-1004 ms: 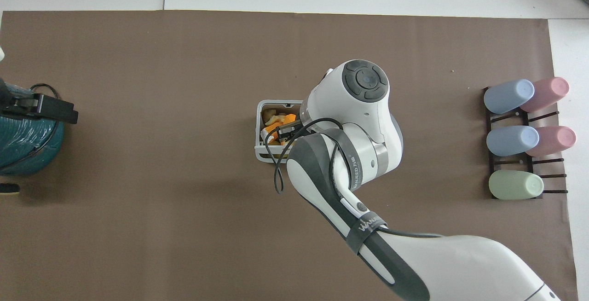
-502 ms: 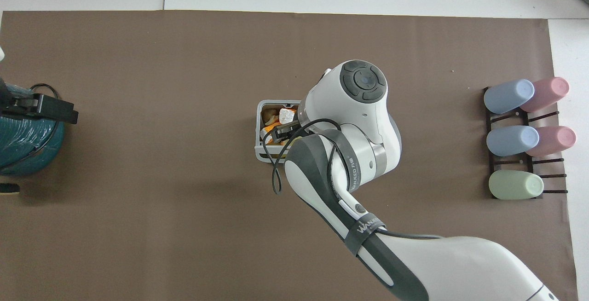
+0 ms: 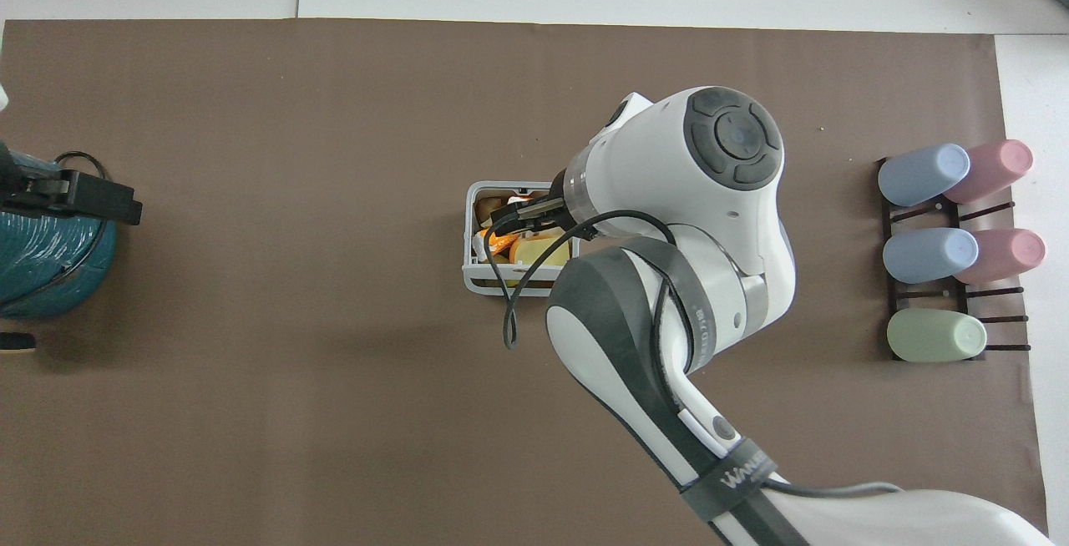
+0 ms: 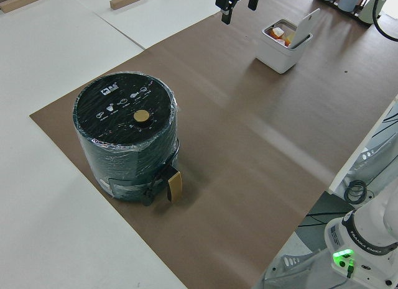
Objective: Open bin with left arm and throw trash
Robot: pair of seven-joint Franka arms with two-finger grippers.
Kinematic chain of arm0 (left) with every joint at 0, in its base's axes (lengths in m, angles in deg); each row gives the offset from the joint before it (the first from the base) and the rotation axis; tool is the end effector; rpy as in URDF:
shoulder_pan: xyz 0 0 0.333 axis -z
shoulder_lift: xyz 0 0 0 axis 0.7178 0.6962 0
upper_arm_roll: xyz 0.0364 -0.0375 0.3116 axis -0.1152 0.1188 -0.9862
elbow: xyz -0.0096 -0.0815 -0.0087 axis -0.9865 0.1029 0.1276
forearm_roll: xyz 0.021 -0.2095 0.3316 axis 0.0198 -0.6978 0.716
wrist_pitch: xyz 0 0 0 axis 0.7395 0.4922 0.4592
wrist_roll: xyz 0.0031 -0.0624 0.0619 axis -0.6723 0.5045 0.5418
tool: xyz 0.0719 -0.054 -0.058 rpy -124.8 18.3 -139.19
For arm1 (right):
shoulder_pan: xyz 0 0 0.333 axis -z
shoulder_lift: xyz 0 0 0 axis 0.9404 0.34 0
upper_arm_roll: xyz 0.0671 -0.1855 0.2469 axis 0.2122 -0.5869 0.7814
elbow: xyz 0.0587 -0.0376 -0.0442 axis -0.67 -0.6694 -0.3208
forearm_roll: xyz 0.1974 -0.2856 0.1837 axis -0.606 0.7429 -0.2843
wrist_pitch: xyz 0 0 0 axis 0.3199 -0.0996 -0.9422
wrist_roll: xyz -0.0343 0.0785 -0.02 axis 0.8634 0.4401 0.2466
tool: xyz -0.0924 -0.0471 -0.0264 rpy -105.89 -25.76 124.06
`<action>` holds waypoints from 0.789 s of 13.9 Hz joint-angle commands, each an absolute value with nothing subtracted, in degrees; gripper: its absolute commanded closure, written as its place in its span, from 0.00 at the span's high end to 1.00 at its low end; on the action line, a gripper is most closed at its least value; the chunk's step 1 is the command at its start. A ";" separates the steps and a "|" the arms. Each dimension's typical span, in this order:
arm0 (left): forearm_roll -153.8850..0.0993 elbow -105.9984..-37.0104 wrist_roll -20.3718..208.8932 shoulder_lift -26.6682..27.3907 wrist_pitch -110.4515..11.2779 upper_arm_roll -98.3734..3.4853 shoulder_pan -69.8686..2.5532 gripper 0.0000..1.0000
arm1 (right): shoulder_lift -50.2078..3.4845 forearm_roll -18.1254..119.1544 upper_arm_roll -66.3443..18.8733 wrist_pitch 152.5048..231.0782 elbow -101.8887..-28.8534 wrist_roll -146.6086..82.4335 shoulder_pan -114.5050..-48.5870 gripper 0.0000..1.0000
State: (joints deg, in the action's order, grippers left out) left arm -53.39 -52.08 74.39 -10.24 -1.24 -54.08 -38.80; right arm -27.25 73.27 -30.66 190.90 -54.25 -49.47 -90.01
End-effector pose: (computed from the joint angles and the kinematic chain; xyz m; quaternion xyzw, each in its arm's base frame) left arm 0.5496 -0.0363 0.6332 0.9975 -0.0689 0.0079 0.0154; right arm 0.6031 0.2294 0.5308 -0.9894 -0.0705 -0.0896 0.0904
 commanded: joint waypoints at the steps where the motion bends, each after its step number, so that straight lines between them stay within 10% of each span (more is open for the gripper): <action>1: -51.84 -53.36 73.90 -11.63 -0.50 -54.43 -38.40 1.00 | -30.43 77.41 -29.97 186.63 -55.05 -50.46 -84.29 1.00; 11: -50.26 -53.36 73.81 -11.81 -0.15 -54.34 -38.23 1.00 | -38.52 83.39 -33.03 167.48 -51.37 -50.02 -70.64 1.00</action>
State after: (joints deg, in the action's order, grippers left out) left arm -51.57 -52.08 74.38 -10.46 -0.19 -54.07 -38.79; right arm -36.72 82.24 -32.06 172.21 -53.38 -49.47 -70.43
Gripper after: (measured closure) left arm 0.000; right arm 0.000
